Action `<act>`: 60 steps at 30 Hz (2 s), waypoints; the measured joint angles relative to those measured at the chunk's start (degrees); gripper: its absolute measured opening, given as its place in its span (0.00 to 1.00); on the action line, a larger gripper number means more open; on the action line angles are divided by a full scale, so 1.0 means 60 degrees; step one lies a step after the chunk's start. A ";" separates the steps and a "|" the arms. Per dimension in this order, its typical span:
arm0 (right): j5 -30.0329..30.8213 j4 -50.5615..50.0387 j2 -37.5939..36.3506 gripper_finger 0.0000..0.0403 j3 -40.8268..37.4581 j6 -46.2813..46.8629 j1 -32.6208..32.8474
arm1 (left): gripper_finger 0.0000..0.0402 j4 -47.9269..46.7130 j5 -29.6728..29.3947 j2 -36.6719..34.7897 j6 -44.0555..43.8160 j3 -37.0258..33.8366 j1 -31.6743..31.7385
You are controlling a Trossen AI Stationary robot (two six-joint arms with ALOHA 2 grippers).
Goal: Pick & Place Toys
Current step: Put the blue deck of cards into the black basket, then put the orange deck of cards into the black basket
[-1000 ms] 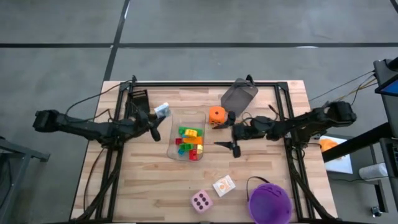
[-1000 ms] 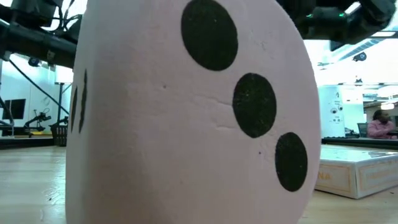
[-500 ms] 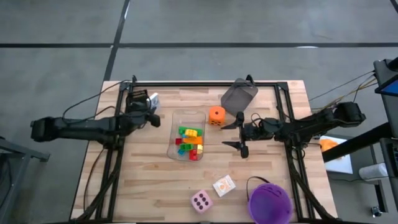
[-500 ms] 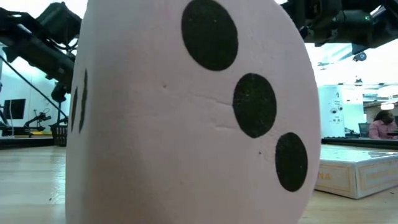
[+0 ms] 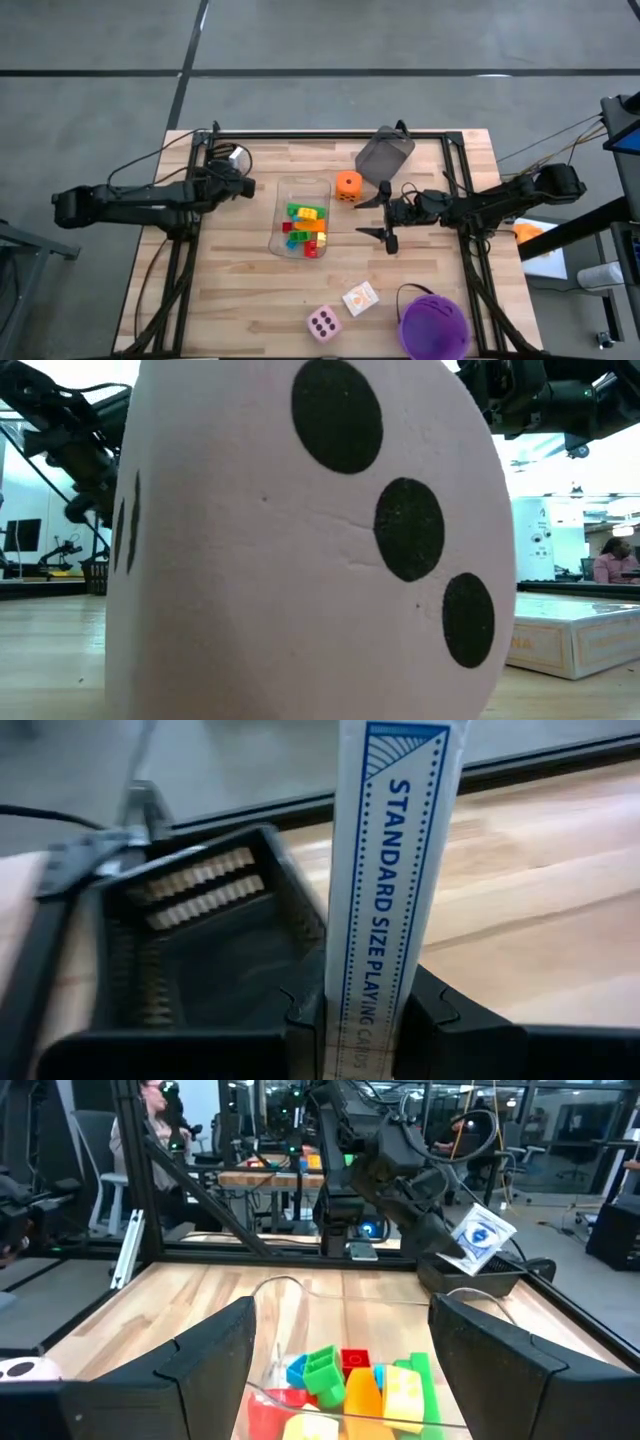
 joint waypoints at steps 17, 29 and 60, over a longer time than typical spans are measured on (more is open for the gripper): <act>0.0000 -0.0054 -0.0017 0.73 0.0005 0.0001 0.0000 | 0.15 -0.1439 0.0304 0.0266 -0.0420 0.0139 0.0784; -0.0002 -0.0079 -0.0020 0.73 0.0005 0.0001 0.0000 | 0.68 -0.1385 0.0348 0.0259 -0.0099 0.0139 0.0784; -0.0146 -0.6295 0.0701 0.73 0.2323 0.0959 0.0974 | 0.86 0.7601 0.5335 -0.0700 0.6032 -0.0774 -0.2959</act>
